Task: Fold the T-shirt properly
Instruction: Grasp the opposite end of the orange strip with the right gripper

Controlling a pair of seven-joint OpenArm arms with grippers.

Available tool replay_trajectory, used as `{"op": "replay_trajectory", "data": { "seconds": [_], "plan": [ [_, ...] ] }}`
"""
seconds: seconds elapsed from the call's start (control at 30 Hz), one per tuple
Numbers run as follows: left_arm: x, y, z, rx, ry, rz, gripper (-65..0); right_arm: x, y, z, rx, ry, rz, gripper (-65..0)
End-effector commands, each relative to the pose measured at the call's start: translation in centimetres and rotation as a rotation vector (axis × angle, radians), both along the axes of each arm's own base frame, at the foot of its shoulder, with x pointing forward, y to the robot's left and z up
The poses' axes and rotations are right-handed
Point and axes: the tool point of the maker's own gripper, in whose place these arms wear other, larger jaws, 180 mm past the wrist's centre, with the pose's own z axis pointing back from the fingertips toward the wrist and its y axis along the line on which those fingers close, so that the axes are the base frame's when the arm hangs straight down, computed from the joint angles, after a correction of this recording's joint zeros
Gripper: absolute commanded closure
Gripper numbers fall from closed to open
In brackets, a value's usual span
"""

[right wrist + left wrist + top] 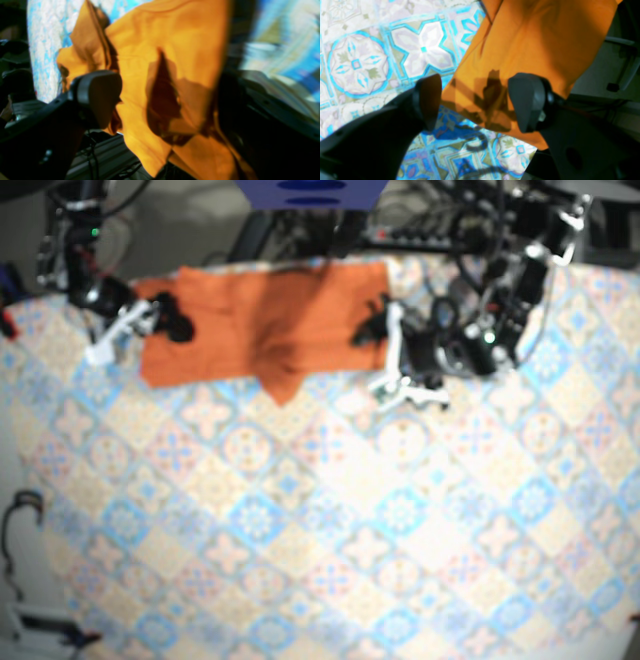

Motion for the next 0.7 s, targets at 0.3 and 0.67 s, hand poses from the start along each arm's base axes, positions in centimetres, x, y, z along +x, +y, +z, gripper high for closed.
{"op": "replay_trajectory", "data": {
  "seconds": [0.3,0.67],
  "plan": [
    [0.8,-0.4,1.2,-0.031,-0.038,-0.003,-44.4,-2.8,1.0,-2.1,-0.060,0.117,0.111,-57.9],
    [0.8,-0.4,1.2,-0.031,-0.038,-0.003,-44.3,-3.6,1.1,-3.5,-0.149,0.142,0.152,-22.5]
  ]
}}
